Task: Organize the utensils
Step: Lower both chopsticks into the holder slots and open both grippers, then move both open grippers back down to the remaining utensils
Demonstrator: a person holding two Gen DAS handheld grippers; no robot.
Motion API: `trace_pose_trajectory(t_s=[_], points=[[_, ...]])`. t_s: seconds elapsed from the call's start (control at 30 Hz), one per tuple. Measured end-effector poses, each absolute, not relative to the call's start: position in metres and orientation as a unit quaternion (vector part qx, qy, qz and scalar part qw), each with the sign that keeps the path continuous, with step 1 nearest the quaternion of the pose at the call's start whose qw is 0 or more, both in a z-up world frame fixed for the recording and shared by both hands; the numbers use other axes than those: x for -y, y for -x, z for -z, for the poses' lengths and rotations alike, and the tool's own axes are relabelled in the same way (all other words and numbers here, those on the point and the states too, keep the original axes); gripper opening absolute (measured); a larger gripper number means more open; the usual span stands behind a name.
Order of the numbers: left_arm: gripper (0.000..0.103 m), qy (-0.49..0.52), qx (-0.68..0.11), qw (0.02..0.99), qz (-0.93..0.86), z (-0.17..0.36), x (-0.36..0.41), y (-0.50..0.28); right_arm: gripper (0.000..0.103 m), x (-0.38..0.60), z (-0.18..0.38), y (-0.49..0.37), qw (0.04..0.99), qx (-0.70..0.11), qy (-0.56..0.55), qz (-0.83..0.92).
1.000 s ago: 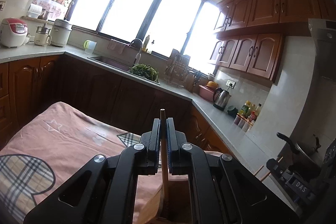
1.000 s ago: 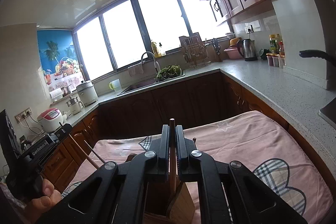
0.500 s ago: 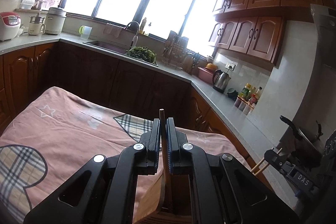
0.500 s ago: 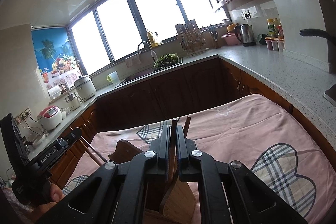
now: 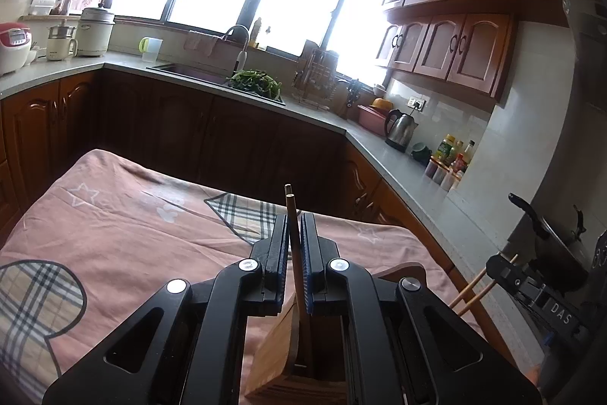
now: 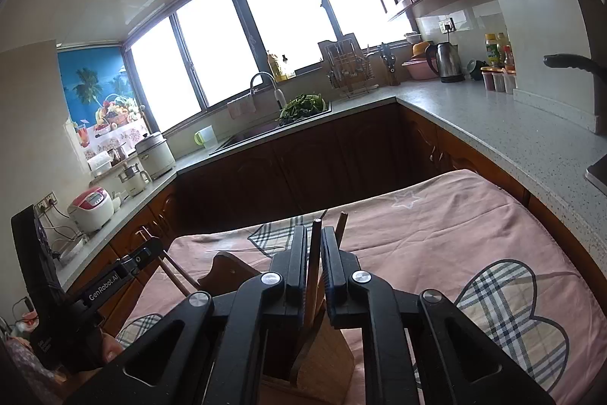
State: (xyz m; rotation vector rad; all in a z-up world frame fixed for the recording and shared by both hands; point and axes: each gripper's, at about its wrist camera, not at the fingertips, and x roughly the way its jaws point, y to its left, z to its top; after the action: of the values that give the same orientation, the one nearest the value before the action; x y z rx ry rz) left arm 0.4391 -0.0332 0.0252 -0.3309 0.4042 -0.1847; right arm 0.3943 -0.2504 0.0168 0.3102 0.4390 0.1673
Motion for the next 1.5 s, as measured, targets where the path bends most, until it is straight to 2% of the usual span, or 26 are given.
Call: trace_pose_trajectory(t_s=[0.07, 0.1, 0.17, 0.2, 0.23, 0.3, 0.37, 0.43, 0.53, 0.7, 1.5], points=[[0.013, 0.164, -0.200, 0.962, 0.092, -0.028, 0.032, -0.437, 0.014, 0.251, -0.018, -0.393, 0.960, -0.215, -0.157, -0.085], [0.016, 0.165, -0.198, 0.962, 0.093, -0.030, 0.031, -0.435, 0.018, 0.252, -0.019, -0.392, 0.960, -0.213, -0.159, -0.086], [0.041, 0.167, -0.193, 0.963, 0.091, -0.033, 0.028, -0.429, 0.034, 0.253, -0.022, -0.388, 0.961, -0.205, -0.164, -0.089], [0.045, 0.168, -0.187, 0.964, 0.089, -0.036, 0.026, -0.425, 0.047, 0.253, -0.025, -0.385, 0.961, -0.199, -0.167, -0.092], [0.051, 0.169, -0.181, 0.965, 0.087, -0.038, 0.024, -0.420, 0.054, 0.253, -0.028, -0.382, 0.962, -0.192, -0.169, -0.094], [0.064, 0.170, -0.179, 0.965, 0.084, -0.043, 0.020, -0.413, 0.057, 0.253, -0.035, -0.375, 0.964, -0.180, -0.170, -0.095], [0.085, 0.172, -0.180, 0.965, 0.079, -0.046, 0.015, -0.404, 0.073, 0.255, -0.041, -0.369, 0.965, -0.170, -0.175, -0.098], [0.093, 0.175, -0.182, 0.965, 0.071, -0.048, 0.009, -0.394, 0.089, 0.256, -0.046, -0.361, 0.966, -0.158, -0.179, -0.098], [0.096, 0.180, -0.190, 0.963, 0.062, -0.048, -0.001, -0.377, 0.096, 0.257, -0.050, -0.347, 0.968, -0.150, -0.177, -0.099], [0.099, 0.187, -0.215, 0.957, 0.055, -0.042, -0.012, -0.348, 0.098, 0.255, -0.048, -0.324, 0.966, -0.162, -0.171, -0.106], [0.099, 0.196, -0.286, 0.937, 0.050, 0.000, -0.036, -0.229, 0.098, 0.272, -0.015, -0.207, 0.955, -0.222, -0.169, -0.097]])
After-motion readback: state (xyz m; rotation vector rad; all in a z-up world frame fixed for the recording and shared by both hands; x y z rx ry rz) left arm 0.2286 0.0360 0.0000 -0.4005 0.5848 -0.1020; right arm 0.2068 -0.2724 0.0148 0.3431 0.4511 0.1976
